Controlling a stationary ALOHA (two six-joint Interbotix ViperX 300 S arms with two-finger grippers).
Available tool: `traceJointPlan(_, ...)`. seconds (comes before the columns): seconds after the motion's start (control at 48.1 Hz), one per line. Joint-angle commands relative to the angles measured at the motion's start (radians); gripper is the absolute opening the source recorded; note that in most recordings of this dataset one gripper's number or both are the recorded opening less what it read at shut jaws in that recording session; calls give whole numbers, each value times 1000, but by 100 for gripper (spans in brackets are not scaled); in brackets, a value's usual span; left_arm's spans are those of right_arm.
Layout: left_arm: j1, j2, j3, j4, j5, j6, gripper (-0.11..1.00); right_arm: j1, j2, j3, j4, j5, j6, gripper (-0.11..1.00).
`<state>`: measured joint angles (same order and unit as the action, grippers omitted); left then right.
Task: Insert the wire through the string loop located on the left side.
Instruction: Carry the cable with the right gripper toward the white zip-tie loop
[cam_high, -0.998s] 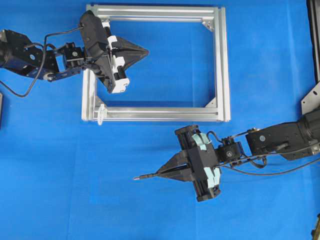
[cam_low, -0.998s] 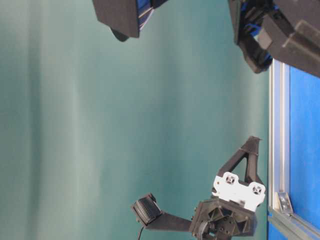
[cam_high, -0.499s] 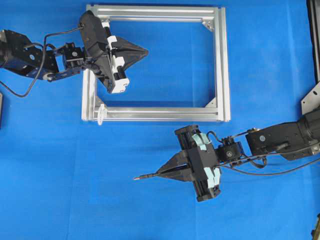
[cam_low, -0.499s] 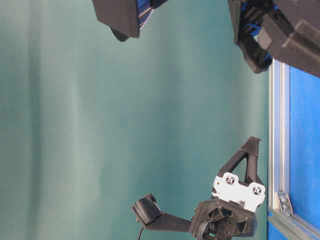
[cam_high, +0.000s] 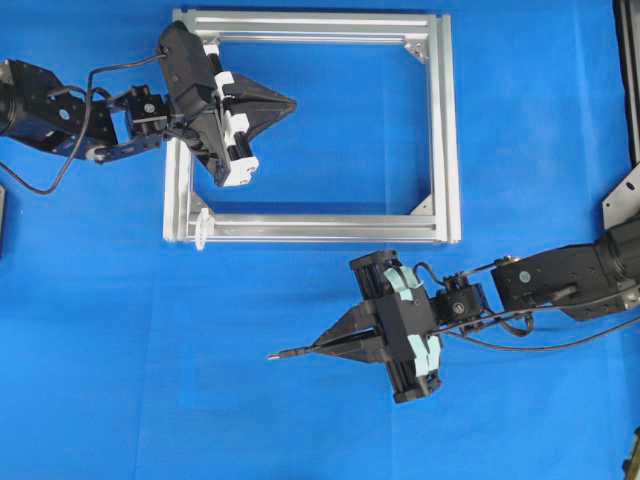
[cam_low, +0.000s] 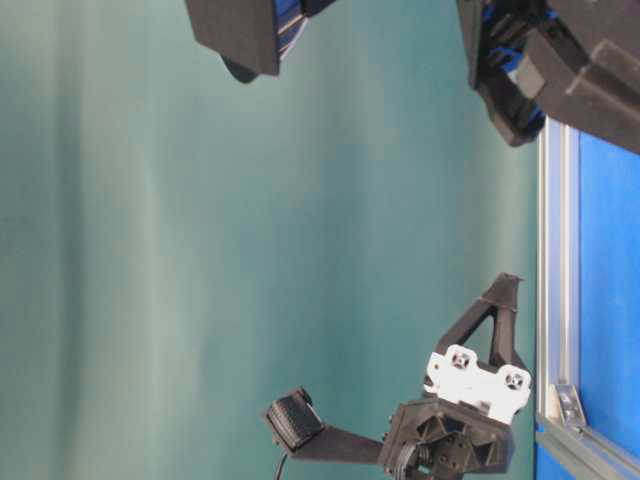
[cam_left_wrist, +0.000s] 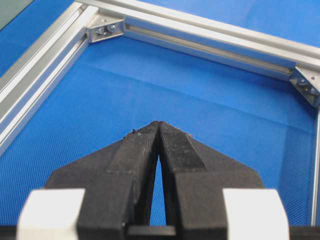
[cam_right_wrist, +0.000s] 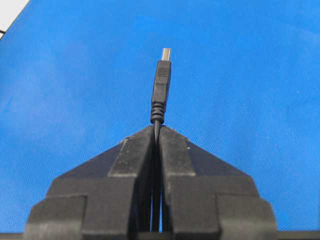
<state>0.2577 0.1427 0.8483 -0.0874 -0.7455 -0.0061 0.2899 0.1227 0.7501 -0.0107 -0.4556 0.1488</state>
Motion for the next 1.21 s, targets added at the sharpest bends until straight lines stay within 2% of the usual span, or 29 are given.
traceJointPlan(0.0, -2, -35, -6, 2, -5, -2, 0, 3, -29, -6, -2, -3, -3, -1)
traceJointPlan(0.374, -2, -35, -6, 2, -5, -2, 0, 2, -29, -6, -2, -3, -3, -1)
traceJointPlan(0.541, -2, -35, -6, 3, -5, -2, 0, -25, -29, -6, -2, -3, -5, -1)
traceJointPlan(1.185, -2, -35, -5, 3, -5, -2, 0, -264, -29, 9, 0, 11, -23, -1)
